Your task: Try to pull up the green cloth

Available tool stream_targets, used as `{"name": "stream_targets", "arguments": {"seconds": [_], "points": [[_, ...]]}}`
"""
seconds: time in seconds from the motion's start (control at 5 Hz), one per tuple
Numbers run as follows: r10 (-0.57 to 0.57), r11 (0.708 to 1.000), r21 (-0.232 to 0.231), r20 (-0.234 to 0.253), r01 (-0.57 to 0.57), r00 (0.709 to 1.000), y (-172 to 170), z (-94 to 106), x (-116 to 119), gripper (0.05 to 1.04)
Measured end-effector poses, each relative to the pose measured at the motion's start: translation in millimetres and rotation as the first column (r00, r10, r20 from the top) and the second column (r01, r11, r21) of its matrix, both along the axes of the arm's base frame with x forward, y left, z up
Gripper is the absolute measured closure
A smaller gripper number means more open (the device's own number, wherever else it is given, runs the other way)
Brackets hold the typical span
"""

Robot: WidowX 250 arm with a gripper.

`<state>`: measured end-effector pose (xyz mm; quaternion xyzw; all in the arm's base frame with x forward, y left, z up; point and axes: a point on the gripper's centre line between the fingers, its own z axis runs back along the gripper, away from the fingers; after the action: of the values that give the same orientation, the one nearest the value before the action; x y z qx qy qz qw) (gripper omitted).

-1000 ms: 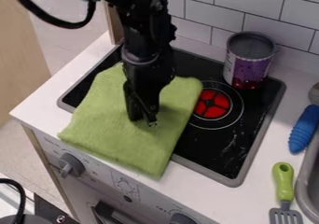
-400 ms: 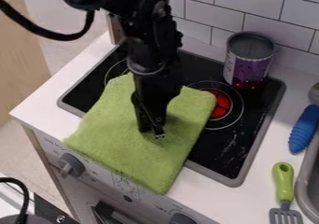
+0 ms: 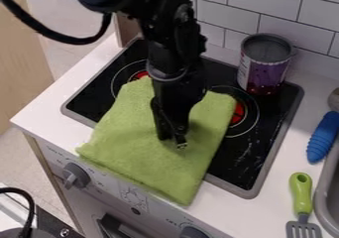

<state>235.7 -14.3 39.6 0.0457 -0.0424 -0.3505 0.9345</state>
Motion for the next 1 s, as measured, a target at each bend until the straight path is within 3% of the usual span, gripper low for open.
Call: {"name": "stream_targets", "arguments": {"seconds": [0.4, 0.6, 1.0], "points": [[-0.011, 1.000, -0.021, -0.030, 0.011, 0.999, 2.7, 5.3, 0.1, 1.031], [0.000, 1.000, -0.026, 0.000, 0.000, 1.000, 7.6, 17.7, 2.0, 1.031], [0.026, 0.997, -0.072, -0.011, -0.027, 1.000, 12.9, 43.1, 7.1, 1.031]]}}
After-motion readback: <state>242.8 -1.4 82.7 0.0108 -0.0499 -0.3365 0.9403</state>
